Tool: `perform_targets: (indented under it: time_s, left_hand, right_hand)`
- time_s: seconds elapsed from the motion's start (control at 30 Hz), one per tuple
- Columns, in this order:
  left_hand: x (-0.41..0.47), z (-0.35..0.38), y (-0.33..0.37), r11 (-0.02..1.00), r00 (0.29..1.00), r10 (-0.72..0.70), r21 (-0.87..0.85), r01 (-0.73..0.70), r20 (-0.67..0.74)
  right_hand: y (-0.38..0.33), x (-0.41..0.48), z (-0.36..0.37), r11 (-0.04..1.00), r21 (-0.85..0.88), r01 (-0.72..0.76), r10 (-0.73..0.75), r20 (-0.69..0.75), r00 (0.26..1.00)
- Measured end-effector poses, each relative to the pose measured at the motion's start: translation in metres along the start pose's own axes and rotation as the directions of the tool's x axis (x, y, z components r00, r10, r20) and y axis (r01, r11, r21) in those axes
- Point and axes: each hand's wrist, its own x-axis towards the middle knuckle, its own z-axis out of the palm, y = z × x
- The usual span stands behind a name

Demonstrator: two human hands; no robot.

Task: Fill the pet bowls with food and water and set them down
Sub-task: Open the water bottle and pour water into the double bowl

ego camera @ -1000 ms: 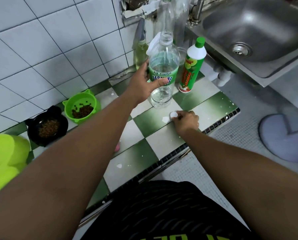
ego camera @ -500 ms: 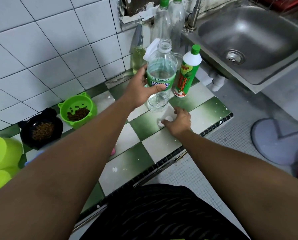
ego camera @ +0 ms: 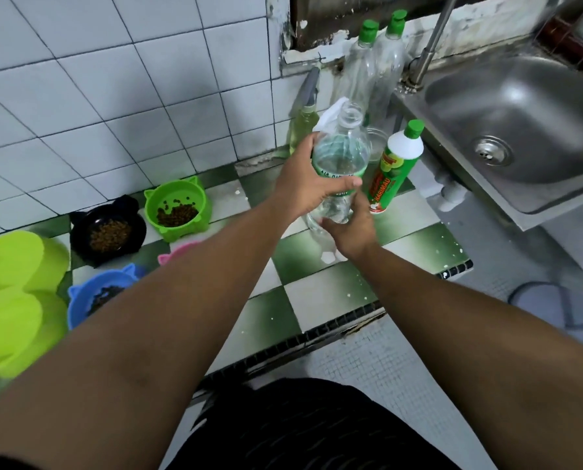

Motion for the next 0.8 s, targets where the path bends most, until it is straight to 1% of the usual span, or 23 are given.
perform_targets:
  time_s: [0.07,0.17,0.23,0.27,0.4,0.47,0.63,0.7,0.8]
  left_hand:
    - [-0.005,-0.003,0.001,1.0,0.995,-0.018,-0.011,0.017,-0.101]
    - [-0.013,-0.011,0.005,0.994,0.958,-0.06,-0.103,0.032,-0.28]
    - [-0.019,-0.021,0.01,0.987,0.931,-0.103,-0.155,0.051,-0.351]
    - [-0.023,-0.027,0.012,0.983,0.921,-0.115,-0.173,0.053,-0.373]
    - [-0.042,-0.058,0.013,0.969,0.883,-0.143,-0.245,0.033,-0.447]
    - [-0.052,-0.077,0.011,0.963,0.861,-0.159,-0.267,0.028,-0.484]
    - [-0.08,-0.128,-0.002,0.945,0.804,-0.2,-0.328,0.007,-0.56]
    - [-0.093,-0.149,-0.01,0.929,0.78,-0.228,-0.37,-0.005,-0.583]
    - [-0.111,-0.178,-0.024,0.904,0.753,-0.265,-0.426,-0.022,-0.602]
  right_hand:
    - [0.0,0.0,0.0,1.0,0.008,-0.004,0.003,0.027,1.0]
    - [-0.007,0.0,0.006,1.0,0.019,0.004,-0.005,0.065,0.998]
    - [-0.008,0.003,0.015,0.997,0.031,0.063,-0.066,0.08,0.995]
    - [-0.011,0.004,0.02,0.995,0.022,0.095,-0.097,0.088,0.991]
    - [-0.046,-0.009,0.041,0.986,-0.097,0.139,-0.129,0.102,0.986]
    - [-0.056,-0.013,0.054,0.977,-0.106,0.185,-0.169,0.14,0.976]
    - [-0.051,-0.004,0.103,0.938,-0.143,0.315,-0.275,0.242,0.93]
    - [-0.07,-0.021,0.114,0.912,-0.192,0.364,-0.308,0.268,0.913]
    - [-0.098,-0.048,0.129,0.842,-0.299,0.449,-0.364,0.298,0.882]
